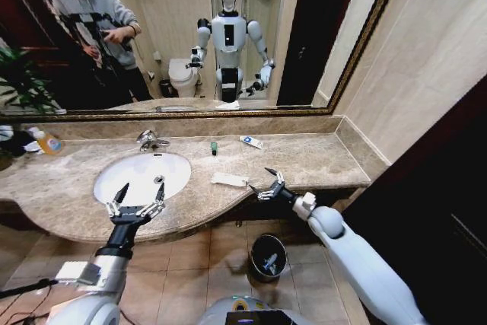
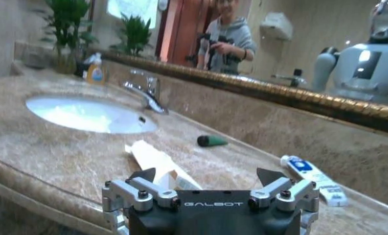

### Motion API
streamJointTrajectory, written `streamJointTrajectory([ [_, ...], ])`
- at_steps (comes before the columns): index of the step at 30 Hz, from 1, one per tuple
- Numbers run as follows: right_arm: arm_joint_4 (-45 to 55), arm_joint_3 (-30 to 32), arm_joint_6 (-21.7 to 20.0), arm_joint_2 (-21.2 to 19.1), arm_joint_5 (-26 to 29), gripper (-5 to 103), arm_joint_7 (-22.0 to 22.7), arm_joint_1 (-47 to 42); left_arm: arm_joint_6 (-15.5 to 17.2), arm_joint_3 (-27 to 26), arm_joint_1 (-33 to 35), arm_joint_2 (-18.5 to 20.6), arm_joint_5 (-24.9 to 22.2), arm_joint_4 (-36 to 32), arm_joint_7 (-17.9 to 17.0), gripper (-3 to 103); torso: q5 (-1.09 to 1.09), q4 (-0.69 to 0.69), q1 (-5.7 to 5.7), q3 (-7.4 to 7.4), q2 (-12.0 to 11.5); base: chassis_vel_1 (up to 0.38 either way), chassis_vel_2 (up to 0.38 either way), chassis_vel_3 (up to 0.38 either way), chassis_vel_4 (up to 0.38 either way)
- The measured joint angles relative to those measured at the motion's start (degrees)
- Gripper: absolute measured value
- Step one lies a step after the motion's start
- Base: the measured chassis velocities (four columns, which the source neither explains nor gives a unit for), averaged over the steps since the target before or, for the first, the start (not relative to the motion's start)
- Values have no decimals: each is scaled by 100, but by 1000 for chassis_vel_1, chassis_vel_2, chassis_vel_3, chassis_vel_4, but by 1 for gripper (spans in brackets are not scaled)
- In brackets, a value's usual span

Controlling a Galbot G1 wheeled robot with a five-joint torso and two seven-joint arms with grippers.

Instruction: Pick up the trash from the sink and place it in the trash bin.

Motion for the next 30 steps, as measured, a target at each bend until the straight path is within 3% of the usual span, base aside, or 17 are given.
streamJointTrajectory([
  [9, -464, -329, -52, 136, -181, 99, -70, 383, 0, 0, 0, 0, 0, 0, 0, 100, 0, -1, 0, 0, 0, 0, 0, 0, 0],
  [10, -505, -405, -53, 182, -206, 92, -73, 436, 0, 0, 0, 0, 0, 0, 0, 100, 0, -1, 0, 0, 0, 0, 0, 0, 0],
  [16, -626, -632, -51, 346, -301, 77, -34, 570, 0, 0, 0, 0, 0, 0, 0, 100, 0, 0, 0, -1, 0, 0, 0, 0, 0],
  [19, -630, -682, -51, 356, -298, 60, 5, 572, 0, 0, 0, 0, 0, 0, 0, 100, 0, -1, -1, -1, 0, 0, 0, 0, 0],
  [25, -580, -702, -46, 356, -232, 44, 72, 560, 0, 0, 0, 0, 1, 0, 0, 100, 0, -1, -1, -1, 0, 0, 0, 0, 0],
  [30, -579, -742, -34, 396, -162, 22, 158, 569, 0, 0, 0, 0, 0, 0, 0, 100, 0, -1, -1, -1, 0, 0, 0, 0, 0],
])
